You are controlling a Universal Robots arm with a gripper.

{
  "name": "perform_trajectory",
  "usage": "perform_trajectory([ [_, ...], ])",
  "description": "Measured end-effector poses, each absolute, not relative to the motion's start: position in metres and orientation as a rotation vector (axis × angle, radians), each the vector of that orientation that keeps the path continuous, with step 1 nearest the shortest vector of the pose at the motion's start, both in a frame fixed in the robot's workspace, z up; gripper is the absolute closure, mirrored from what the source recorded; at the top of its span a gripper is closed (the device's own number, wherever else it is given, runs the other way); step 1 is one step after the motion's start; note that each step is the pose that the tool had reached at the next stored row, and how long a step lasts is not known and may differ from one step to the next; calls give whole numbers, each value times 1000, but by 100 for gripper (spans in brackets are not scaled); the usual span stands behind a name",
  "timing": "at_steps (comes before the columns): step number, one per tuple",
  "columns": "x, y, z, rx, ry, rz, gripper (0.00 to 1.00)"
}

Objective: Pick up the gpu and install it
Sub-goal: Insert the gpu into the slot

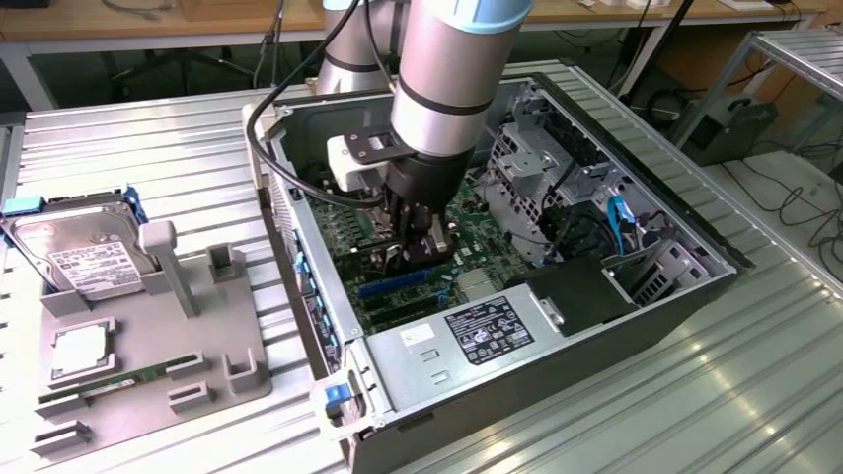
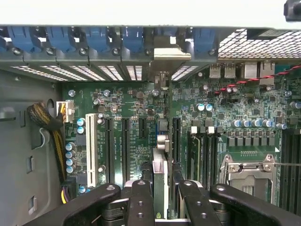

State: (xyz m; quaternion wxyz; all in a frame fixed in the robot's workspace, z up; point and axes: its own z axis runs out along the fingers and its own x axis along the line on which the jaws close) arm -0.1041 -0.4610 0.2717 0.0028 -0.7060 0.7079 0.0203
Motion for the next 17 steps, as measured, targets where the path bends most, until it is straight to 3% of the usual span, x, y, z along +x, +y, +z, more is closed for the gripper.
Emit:
perform_trajectory([
  [17, -104, -461, 268, -2201, 2249, 46, 74],
])
